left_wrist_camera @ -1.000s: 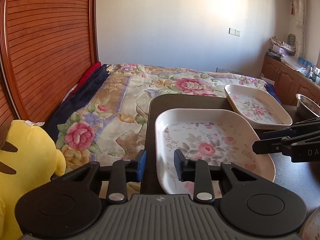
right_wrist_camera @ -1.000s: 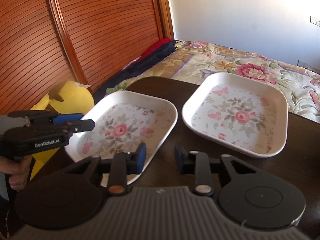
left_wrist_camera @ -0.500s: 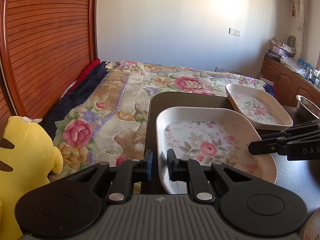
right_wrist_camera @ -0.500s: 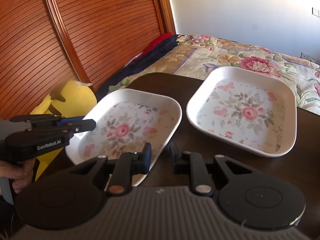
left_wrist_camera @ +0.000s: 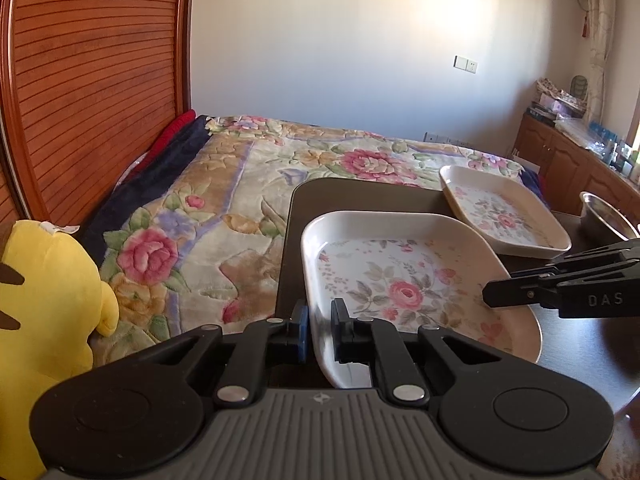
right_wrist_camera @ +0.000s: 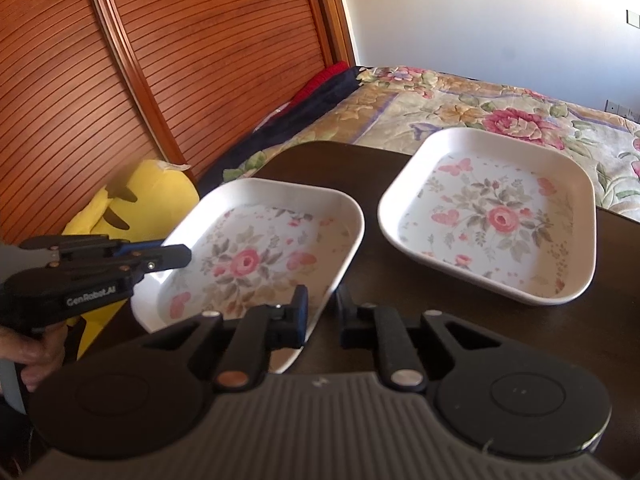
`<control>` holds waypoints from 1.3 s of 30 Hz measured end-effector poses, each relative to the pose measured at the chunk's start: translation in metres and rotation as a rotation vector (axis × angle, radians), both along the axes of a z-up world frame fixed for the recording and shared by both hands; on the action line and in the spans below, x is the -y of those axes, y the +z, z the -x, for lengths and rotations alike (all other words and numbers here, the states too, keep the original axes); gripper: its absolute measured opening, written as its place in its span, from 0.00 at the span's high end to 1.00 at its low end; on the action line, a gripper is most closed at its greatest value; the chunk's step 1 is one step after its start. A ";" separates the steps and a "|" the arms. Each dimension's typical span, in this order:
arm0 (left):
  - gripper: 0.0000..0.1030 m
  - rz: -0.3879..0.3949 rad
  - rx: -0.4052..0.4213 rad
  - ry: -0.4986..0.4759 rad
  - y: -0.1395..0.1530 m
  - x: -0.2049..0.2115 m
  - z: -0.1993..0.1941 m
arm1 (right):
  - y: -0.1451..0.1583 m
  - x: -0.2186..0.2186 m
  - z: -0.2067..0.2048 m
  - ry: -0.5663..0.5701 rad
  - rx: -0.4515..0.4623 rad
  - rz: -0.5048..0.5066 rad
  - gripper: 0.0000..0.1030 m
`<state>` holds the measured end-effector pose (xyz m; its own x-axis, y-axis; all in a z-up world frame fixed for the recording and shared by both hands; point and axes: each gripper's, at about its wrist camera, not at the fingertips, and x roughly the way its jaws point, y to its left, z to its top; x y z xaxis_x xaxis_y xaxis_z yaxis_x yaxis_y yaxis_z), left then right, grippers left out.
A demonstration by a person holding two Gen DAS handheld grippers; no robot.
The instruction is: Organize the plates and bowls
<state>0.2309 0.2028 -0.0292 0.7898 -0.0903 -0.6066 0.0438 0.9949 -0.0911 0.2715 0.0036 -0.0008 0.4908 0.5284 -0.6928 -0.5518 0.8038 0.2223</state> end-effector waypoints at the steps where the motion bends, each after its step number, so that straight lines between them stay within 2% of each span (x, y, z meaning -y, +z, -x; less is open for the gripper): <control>1: 0.87 0.001 0.005 -0.001 0.002 0.000 0.002 | 0.001 0.001 0.001 -0.001 -0.002 -0.003 0.85; 25: 0.87 -0.015 0.076 -0.026 0.045 0.033 0.071 | 0.046 0.037 0.055 0.009 0.072 -0.040 0.85; 39: 0.87 -0.021 0.109 -0.065 0.058 0.067 0.112 | 0.059 0.073 0.093 -0.023 0.105 -0.039 0.85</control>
<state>0.1191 0.1355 0.0283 0.8439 -0.1315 -0.5202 0.1169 0.9913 -0.0610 0.1781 -0.0690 0.0582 0.5718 0.5417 -0.6161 -0.5555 0.8083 0.1952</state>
